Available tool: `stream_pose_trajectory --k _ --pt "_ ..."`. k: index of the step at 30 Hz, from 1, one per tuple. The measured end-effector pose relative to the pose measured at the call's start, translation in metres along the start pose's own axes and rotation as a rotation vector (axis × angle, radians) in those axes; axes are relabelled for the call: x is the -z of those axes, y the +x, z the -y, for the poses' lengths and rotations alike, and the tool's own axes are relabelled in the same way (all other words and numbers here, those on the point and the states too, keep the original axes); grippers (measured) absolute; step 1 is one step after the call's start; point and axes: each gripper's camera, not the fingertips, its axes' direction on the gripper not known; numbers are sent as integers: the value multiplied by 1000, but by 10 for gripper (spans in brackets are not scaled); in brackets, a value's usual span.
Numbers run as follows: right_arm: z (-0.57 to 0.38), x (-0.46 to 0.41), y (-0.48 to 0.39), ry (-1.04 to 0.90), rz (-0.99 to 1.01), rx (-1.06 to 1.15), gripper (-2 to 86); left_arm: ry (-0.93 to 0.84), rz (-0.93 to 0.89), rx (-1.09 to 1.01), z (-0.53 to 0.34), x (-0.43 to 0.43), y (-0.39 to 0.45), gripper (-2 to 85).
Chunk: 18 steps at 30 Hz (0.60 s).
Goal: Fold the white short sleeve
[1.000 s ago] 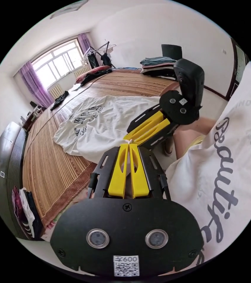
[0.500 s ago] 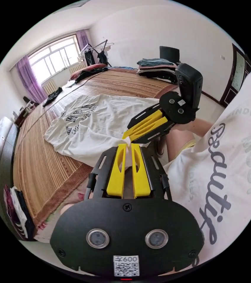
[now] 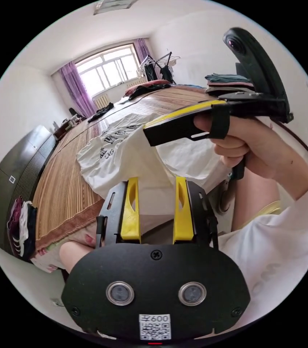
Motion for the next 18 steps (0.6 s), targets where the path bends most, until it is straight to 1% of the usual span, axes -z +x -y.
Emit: stream_pose_trajectory --k 1,3,8,15,17,18 --pt "0 2 2 3 -1 0 -8 5 -7 2 -2 0 -1 108" --pt "0 8 11 9 -10 -10 -8 30 -25 6 -10 2 -3 59" --pt "-1 19 26 7 -6 -7 -8 25 -6 40 -28 2 -8 25" --pt "-6 36 38 26 2 -11 -8 43 34 32 -42 1 10 26" --pt "-6 38 40 20 7 -17 -8 34 16 34 -40 -4 18 41" --pt "-6 39 40 14 3 -11 -8 29 3 44 -38 -8 22 62"
